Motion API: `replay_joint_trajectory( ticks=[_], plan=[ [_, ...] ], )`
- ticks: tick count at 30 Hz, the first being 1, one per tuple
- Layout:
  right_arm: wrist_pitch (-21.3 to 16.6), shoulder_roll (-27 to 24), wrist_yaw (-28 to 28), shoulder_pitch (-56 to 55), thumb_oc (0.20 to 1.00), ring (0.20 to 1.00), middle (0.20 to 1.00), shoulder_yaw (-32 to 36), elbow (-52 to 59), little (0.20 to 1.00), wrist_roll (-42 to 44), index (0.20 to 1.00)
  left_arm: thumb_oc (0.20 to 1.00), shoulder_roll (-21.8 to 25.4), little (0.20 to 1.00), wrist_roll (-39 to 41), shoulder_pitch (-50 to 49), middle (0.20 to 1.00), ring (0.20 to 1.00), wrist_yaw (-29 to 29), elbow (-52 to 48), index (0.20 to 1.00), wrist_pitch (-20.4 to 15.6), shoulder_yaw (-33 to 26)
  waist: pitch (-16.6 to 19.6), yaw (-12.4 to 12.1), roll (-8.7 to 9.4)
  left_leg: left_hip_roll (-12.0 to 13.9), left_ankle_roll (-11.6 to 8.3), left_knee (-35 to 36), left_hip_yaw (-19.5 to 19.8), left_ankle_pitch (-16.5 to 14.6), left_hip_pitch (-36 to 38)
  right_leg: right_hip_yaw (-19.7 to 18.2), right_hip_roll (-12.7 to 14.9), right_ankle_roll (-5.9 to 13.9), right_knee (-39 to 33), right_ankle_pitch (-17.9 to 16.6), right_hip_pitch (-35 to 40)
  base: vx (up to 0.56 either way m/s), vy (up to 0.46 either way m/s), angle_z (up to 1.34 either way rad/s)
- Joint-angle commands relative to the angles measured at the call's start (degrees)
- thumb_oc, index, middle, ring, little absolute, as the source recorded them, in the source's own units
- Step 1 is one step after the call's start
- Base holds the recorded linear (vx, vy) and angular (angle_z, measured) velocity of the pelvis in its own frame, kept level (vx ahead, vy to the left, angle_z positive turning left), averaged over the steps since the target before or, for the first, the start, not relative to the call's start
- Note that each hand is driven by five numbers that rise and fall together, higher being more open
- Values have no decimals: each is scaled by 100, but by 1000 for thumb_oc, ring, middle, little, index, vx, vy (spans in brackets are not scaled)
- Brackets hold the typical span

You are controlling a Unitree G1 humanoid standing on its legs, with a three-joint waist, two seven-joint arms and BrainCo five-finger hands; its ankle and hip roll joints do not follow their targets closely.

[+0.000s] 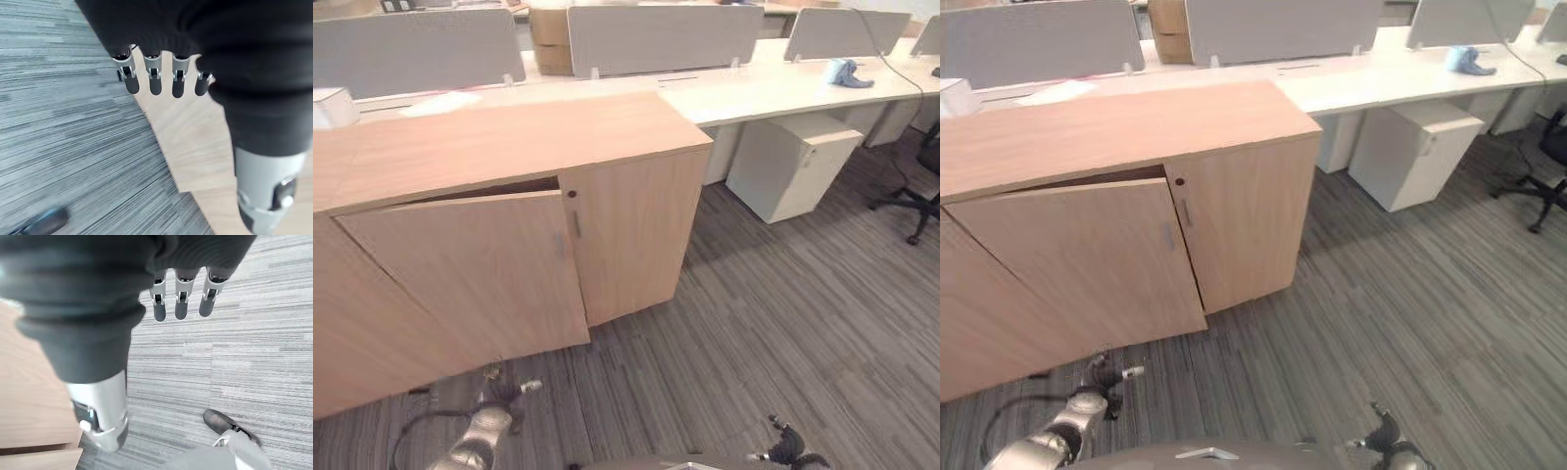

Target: Put the empty folder in the office cabinet

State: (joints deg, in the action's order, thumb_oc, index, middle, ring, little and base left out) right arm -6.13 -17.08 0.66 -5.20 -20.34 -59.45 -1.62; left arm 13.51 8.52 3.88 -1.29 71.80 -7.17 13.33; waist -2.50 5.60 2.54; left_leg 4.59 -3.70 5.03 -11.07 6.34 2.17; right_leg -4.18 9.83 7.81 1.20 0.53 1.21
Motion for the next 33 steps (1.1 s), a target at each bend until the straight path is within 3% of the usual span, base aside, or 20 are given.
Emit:
replay_joint_trajectory(
  ticks=[1, 4, 6, 8, 10, 13, 14, 16, 17, 20, 33],
  plan=[
    [-37, -110, -58, 310, 1000, 1000, 1000, -105, -200, 1000, -35, 1000, 1000, 187, 1000, -292, 294, 1000, 1000, 71, 294, 1000, -21, -157, 77, -218, -167, 123, -43, -3, -72, -465, 153, 320, 75, 187, 2, -290, -184, -16, -162, 79],
    [21, 58, 66, 421, 1000, 1000, 1000, -156, -590, 1000, -3, 1000, 1000, -13, 1000, -864, -341, 1000, 1000, 326, 722, 1000, 112, -90, 94, -385, -250, 317, -172, -24, 154, -278, 22, 557, -113, 46, -234, -196, 42, -50, -242, 51],
    [28, 101, 77, 450, 1000, 1000, 1000, -181, -694, 1000, 1, 1000, 1000, -27, 1000, -911, -480, 1000, 1000, 373, 822, 1000, 157, -157, 98, -428, -270, 372, -206, -29, 188, -237, 11, 624, -178, 7, -301, -179, 109, -31, -169, 45],
    [72, 193, 131, 534, 1000, 1000, 1000, -196, -975, 1000, 40, 1000, 1000, -73, 1000, -951, -705, 1000, 1000, 403, 1101, 1000, 282, -395, 25, -630, -301, 556, -348, -154, 276, -61, -138, 804, -335, -78, -472, -137, 238, -93, -283, 46],
    [107, 190, 197, 567, 1000, 1000, 1000, -251, -979, 1000, 67, 1000, 1000, -83, 1000, -939, -778, 1000, 1000, 442, 1154, 1000, 354, -478, -100, -740, -273, 621, -402, -577, 405, -46, -411, 931, -368, -146, -507, -136, 278, -131, -194, 23],
    [151, 185, 280, 604, 1000, 1000, 1000, -305, -1030, 1000, 110, 1000, 1000, -129, 1000, -804, -780, 1000, 1000, 545, 1146, 1000, 396, -525, -190, -808, -204, 493, -377, -991, 358, -192, -575, 1132, -307, -206, -484, -123, 304, -123, -148, 33],
    [202, 181, 339, 653, 1000, 1000, 1000, -317, -1118, 1000, 104, 1000, 1000, -179, 1000, -841, -754, 1000, 1000, 573, 1175, 1000, 426, -466, -158, -789, -189, 295, -272, -1085, 253, -384, -513, 1195, -286, -242, -459, -125, 298, -70, -82, 13],
    [202, 180, 339, 654, 1000, 1000, 1000, -317, -1120, 1000, 104, 1000, 1000, -180, 1000, -841, -753, 1000, 1000, 572, 1176, 1000, 426, -466, -162, -788, -190, 294, -270, -1091, 253, -392, -511, 1196, -284, -239, -460, -123, 304, -22, -38, 3],
    [251, 187, 374, 678, 1000, 1000, 1000, -294, -1251, 1000, 111, 1000, 1000, -240, 1000, -859, -717, 1000, 1000, 647, 1157, 1000, 450, -350, -79, -746, -216, 54, -148, -1131, 205, -570, -438, 1249, -309, -283, -443, -119, 285, 5, -33, 21],
    [315, 211, 346, 776, 1000, 1000, 1000, -287, -1433, 1000, 86, 1000, 1000, -339, 1000, -896, -630, 1000, 1000, 670, 1047, 1000, 442, -89, 21, -665, -364, -131, -65, -877, 250, -575, -272, 1286, -437, -316, -422, -110, 239, 16, 17, 32],
    [390, 402, 321, 800, 1000, 1000, 1000, -364, -1593, 1000, 88, 1000, 1000, -398, 1000, -833, -299, 1000, 1000, 609, 677, 1000, 389, 420, 196, -626, -300, -209, 32, -341, 391, -626, 153, 1303, -470, -302, -439, -39, 452, 52, 14, 5]
  ],
)
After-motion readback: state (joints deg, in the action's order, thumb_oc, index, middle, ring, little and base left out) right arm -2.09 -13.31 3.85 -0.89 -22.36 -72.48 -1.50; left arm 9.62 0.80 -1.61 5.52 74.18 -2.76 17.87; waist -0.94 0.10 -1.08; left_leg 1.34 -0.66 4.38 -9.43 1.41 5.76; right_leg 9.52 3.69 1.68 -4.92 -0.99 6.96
